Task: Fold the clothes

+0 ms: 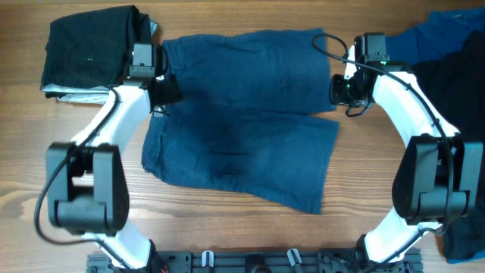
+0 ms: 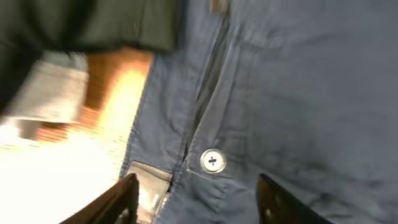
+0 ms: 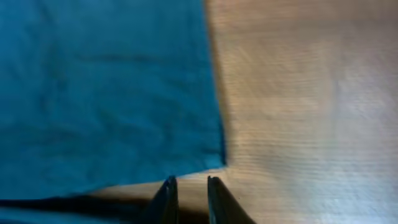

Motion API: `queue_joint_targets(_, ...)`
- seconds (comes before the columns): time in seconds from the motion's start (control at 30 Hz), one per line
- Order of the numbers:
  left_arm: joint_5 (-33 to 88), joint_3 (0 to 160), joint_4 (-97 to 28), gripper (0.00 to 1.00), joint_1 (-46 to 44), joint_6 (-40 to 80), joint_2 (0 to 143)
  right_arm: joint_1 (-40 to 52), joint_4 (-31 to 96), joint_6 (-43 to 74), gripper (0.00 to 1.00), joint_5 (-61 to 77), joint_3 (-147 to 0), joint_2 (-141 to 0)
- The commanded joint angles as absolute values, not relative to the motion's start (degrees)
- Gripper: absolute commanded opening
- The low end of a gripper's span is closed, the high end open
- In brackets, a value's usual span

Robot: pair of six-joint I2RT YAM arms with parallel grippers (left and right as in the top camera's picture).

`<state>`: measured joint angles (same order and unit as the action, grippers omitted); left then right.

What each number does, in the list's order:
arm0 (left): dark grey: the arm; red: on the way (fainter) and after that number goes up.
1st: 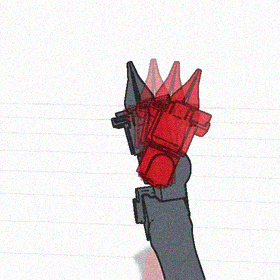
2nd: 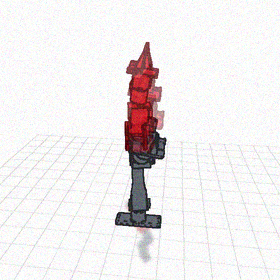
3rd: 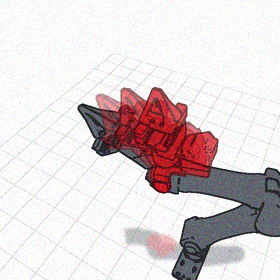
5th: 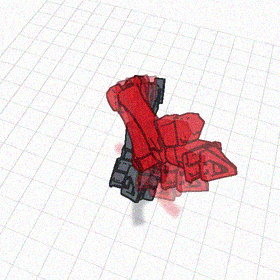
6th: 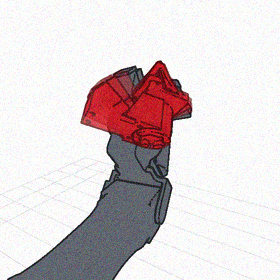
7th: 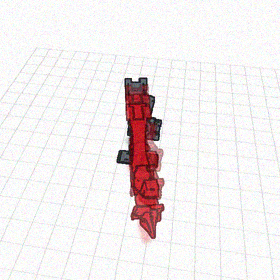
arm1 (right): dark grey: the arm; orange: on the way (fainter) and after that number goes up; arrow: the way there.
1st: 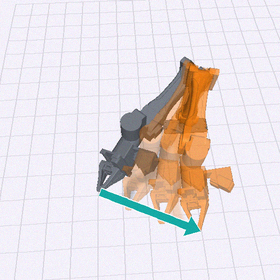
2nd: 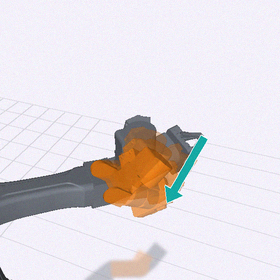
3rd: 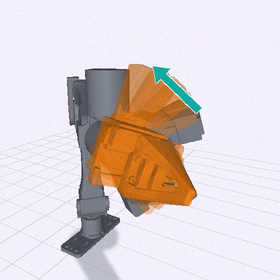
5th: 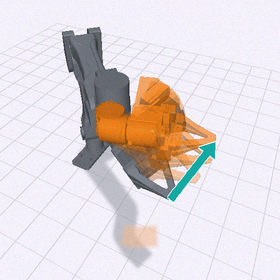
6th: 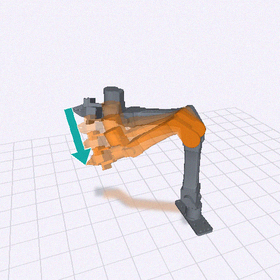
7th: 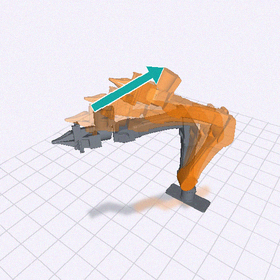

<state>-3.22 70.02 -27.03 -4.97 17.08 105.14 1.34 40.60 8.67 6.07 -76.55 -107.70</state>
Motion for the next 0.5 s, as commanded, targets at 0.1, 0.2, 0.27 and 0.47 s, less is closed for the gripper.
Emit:
queue_joint_targets(0.1, -4.45, 71.37, -27.73, 0.17, -3.95, 17.43, 100.49, 1.63, 31.33, 6.0, 0.09, 12.14, -75.11, -106.69)
queue_joint_targets(0.2, -4.64, 71.37, -29.32, 0.17, -2.17, 19.18, 102.06, 1.63, 24.73, 5.98, 0.04, 12.49, -72.86, -107.57)
queue_joint_targets(0.27, -4.58, 71.37, -30.22, 0.17, -0.67, 20.38, 102.52, 1.63, 20.58, 5.89, 0.04, 13.65, -71.59, -109.06)
queue_joint_targets(0.47, -4.62, 71.37, -31.11, 0.15, 1.48, 20.43, 102.56, 1.63, 13.67, 2.72, 0.04, 17.23, -71.55, -117.16)
